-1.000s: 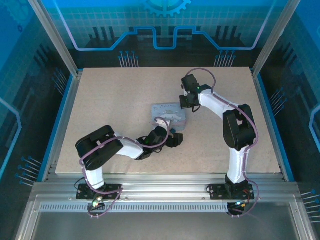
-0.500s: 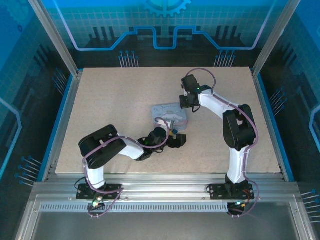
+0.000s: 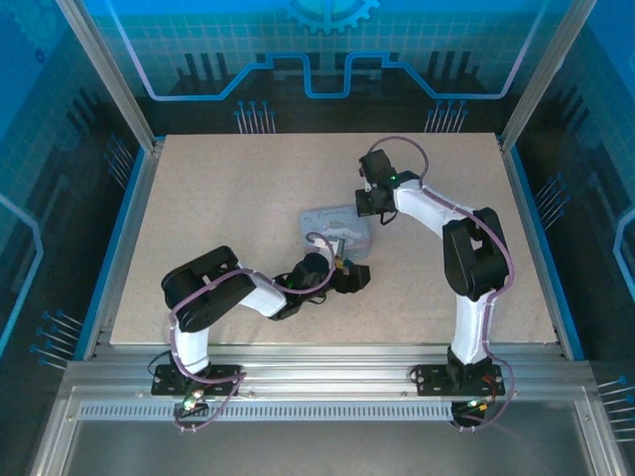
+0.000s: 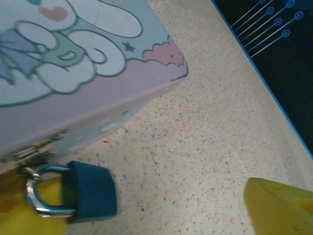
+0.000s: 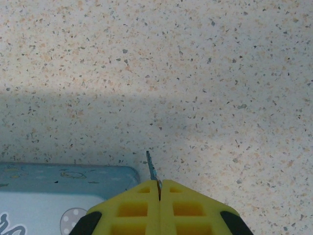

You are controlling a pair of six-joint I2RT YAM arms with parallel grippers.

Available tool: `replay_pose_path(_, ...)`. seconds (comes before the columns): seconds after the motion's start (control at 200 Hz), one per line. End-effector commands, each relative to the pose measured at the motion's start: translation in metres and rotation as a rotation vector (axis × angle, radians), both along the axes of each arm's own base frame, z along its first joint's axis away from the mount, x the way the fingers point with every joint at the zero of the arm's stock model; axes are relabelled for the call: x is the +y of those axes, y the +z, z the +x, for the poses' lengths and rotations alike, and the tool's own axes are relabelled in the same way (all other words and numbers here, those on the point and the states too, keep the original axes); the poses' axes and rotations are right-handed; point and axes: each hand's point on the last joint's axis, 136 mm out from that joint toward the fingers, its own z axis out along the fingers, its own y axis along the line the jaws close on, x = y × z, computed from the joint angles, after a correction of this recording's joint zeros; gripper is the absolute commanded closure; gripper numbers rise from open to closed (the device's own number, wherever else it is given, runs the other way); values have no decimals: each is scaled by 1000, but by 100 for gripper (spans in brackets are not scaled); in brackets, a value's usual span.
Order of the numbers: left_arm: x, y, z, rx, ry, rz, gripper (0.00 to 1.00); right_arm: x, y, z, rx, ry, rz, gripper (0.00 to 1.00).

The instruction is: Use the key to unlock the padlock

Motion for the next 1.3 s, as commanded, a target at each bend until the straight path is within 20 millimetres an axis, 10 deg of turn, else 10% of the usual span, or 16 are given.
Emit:
replay_pose_path(0.0,1,25,3,-43,-1,-81,22,8,-5,-17,45,23,13,100)
replay_pose_path(1.031,34,-21,5,106,79,41,72,15,2,-22,24,24,36,100)
replay_pose_path(1.296,43,-26,1,139,78,58,69,15,4,-22,20,24,39,100)
